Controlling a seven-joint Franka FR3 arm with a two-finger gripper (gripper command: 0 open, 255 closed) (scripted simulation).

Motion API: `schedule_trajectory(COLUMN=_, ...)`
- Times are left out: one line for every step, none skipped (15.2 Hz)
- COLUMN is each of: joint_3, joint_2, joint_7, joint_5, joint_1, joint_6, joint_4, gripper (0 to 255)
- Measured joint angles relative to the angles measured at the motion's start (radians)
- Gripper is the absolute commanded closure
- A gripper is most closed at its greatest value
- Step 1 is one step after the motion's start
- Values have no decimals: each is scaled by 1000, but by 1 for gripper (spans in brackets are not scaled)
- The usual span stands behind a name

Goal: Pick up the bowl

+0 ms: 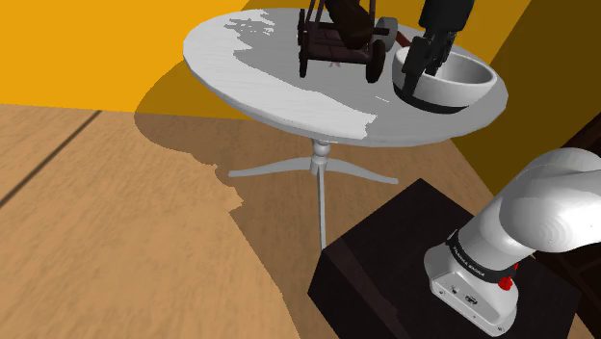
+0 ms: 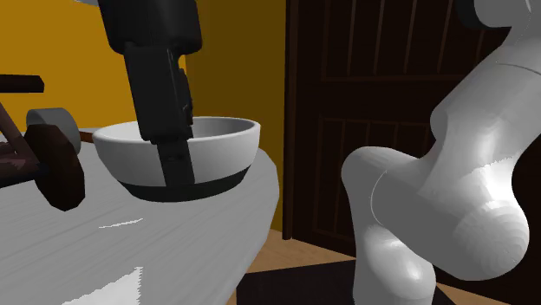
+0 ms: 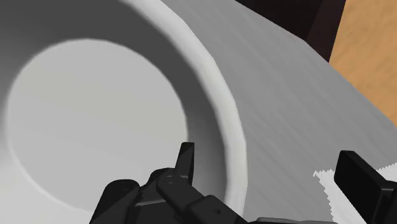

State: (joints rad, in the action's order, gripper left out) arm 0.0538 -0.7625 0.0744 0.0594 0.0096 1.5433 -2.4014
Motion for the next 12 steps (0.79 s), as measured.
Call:
schedule_trajectory(joint_3=0, joint_2=0, joint_7=0, joint_5=0, joint_1=0, joint_6=0, joint_4=0, gripper=0)
schedule_trajectory(joint_3=-2, joint_2=-23, joint_7=24, joint_5=-16, joint_1=7, joint_6=-7, joint_4=-2, gripper=0)
schedule_trajectory(joint_3=-5, joint_2=-60, joint_7=65, joint_5=-40, joint_1=19, joint_6=-6, joint_4=-14, gripper=0)
schedule_trajectory(joint_3=-15, joint_2=-99, joint_7=119, joint_5=-74, joint_1=32, joint_6=-13, joint_4=-15, gripper=0)
schedule_trajectory(joint_3=-20, joint_2=-137, joint_7=173, joint_5=-105, joint_1=49, joint_6=-18, joint_4=-14, gripper=0)
schedule_trajectory(joint_3=-28, joint_2=-185, joint_7=231, joint_5=-138, joint_1=66, joint_6=-12, joint_4=-31, gripper=0)
schedule_trajectory(joint_3=-31, joint_2=-216, joint_7=268, joint_5=-158, joint_1=79, joint_6=-14, joint_4=-36, gripper=0)
schedule_trajectory(joint_3=-36, joint_2=-233, joint_7=290, joint_5=-171, joint_1=85, joint_6=-9, joint_4=-45, gripper=0)
schedule_trajectory(joint_3=-39, joint_2=-248, joint_7=301, joint_5=-178, joint_1=88, joint_6=-1, joint_4=-62, gripper=0)
schedule_trajectory(joint_3=-41, joint_2=-256, joint_7=307, joint_5=-182, joint_1=90, joint_6=6, joint_4=-74, gripper=0)
schedule_trajectory(joint_3=-40, joint_2=-261, joint_7=307, joint_5=-183, joint_1=91, joint_6=16, joint_4=-88, gripper=0)
schedule_trajectory(joint_3=-39, joint_2=-265, joint_7=305, joint_5=-183, joint_1=93, joint_6=30, joint_4=-105, gripper=0)
